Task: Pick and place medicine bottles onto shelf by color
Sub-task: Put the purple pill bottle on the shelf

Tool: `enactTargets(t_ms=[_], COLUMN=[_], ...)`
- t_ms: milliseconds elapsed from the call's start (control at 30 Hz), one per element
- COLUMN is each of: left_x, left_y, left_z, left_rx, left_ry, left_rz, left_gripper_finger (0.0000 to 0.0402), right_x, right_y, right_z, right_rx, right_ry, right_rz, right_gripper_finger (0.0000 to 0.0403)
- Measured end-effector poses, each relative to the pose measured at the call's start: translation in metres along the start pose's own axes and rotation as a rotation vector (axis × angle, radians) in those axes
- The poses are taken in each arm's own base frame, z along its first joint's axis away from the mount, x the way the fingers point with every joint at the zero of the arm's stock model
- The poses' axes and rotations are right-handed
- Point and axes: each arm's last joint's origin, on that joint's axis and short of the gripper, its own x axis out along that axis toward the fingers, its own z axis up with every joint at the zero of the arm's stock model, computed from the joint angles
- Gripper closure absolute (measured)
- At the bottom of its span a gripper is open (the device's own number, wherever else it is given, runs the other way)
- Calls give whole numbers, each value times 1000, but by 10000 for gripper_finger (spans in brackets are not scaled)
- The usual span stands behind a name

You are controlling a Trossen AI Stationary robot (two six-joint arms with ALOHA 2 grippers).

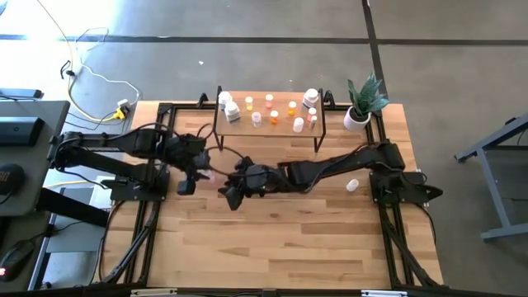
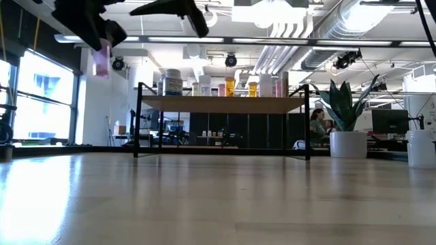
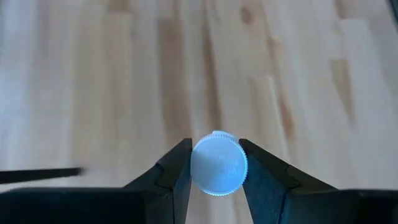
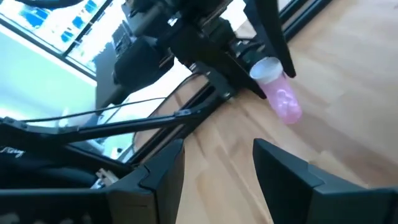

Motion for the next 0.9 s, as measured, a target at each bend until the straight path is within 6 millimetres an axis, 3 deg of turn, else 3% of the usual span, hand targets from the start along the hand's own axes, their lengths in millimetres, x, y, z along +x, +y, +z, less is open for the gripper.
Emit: enactTargets(t_ms=[500, 733, 900], left_x=[-44, -46, -40], left_y=[55, 91, 113], left_z=[42, 62, 66], left_rx=[6, -63, -125], left_ry=[-79, -48, 17], left_rz=[345, 413, 408], left_gripper_finger=[291, 291, 291], right_x=[-52, -84, -101], right_y=[-40, -58, -73], right_z=[72, 104, 116], right_rx=[-20, 2, 21], right_ry=[17, 7, 43], right_rz=[-188, -246, -307], right_gripper_finger=[222, 222, 222])
